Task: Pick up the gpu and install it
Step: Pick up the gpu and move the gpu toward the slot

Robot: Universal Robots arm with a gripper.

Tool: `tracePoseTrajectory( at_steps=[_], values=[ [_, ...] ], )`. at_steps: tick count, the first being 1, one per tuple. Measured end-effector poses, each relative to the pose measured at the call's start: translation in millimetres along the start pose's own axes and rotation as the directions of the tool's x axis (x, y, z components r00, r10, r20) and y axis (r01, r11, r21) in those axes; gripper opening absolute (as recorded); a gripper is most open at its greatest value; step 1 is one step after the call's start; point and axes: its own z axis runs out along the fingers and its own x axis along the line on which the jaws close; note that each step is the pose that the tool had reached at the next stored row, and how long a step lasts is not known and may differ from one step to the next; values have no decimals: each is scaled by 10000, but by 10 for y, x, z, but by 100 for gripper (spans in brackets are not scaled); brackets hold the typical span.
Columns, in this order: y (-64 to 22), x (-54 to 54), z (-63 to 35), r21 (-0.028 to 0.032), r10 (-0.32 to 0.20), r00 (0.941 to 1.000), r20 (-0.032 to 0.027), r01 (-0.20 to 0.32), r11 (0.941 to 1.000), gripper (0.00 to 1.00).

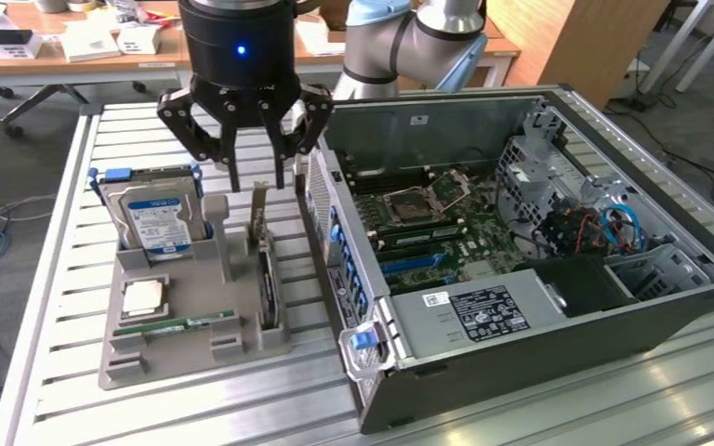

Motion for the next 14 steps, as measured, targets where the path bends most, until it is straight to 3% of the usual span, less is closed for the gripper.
tracePoseTrajectory(
  at_steps=[14],
  values=[
    [-11, 5, 255, 1, 0, 10000, 0, 0, 10000, 47]
  ],
)
